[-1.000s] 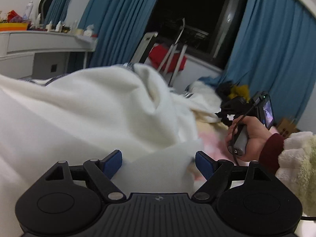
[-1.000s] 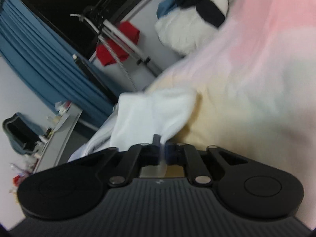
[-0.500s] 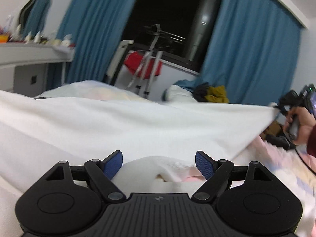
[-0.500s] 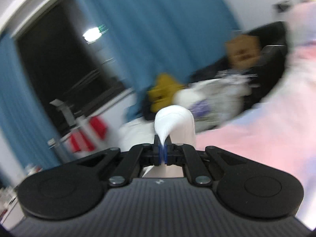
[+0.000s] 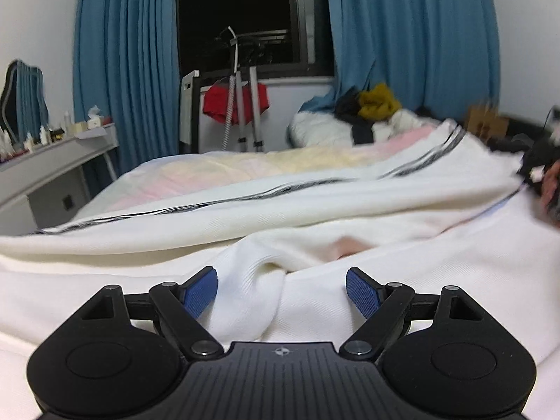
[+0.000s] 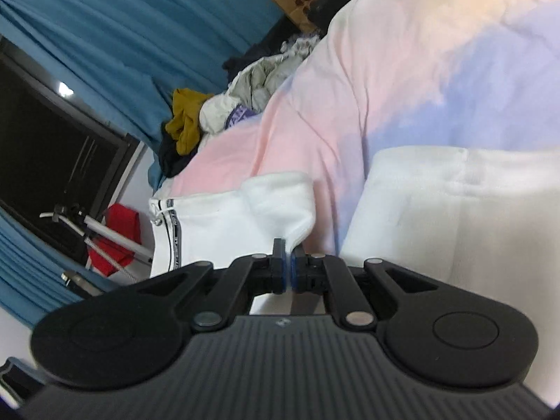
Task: Fold clothes
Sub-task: 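Grasp the pant leg edge with the right gripper and pull it flat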
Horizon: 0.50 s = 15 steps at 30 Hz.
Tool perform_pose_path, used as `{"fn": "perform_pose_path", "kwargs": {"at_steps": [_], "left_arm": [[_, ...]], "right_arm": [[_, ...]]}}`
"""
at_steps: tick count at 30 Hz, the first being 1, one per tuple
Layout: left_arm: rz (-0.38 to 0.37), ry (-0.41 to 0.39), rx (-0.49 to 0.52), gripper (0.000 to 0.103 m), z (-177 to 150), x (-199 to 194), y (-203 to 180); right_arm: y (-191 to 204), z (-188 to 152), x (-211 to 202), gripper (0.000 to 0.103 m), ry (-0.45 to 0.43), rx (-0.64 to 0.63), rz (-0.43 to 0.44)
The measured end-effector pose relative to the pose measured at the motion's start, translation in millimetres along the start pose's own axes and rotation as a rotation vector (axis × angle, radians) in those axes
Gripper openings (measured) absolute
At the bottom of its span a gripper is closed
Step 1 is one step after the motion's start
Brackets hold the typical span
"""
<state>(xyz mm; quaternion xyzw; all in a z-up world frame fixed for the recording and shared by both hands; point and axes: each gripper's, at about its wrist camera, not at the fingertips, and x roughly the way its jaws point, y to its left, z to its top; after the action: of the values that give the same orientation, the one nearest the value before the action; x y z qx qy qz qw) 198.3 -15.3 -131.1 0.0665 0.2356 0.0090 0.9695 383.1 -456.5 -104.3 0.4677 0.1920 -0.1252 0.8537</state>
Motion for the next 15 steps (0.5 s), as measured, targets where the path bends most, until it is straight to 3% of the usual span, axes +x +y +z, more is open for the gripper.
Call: {"fn": "perform_pose_path", "kwargs": {"at_steps": [6, 11, 13, 15], "left_arm": [[0.059, 0.047, 0.139, 0.08, 15.3, 21.2, -17.6], [0.023, 0.073, 0.172, 0.065, 31.7, 46.9, -24.2], [0.001, 0.104, 0.18, 0.034, 36.3, 57.2, -25.4], [-0.022, 0.134, 0.182, 0.009, 39.4, 63.0, -23.2]], "right_arm": [[-14.9, 7.0, 18.7, 0.006, 0.055, 0.075, 0.046], [-9.2, 12.9, 29.9, 0.006, 0.072, 0.022, 0.069], [-5.9, 16.9, 33.5, 0.006, 0.085, -0.001, 0.074], [-3.3, 21.9, 35.0, 0.006, 0.091, -0.011, 0.086]]}}
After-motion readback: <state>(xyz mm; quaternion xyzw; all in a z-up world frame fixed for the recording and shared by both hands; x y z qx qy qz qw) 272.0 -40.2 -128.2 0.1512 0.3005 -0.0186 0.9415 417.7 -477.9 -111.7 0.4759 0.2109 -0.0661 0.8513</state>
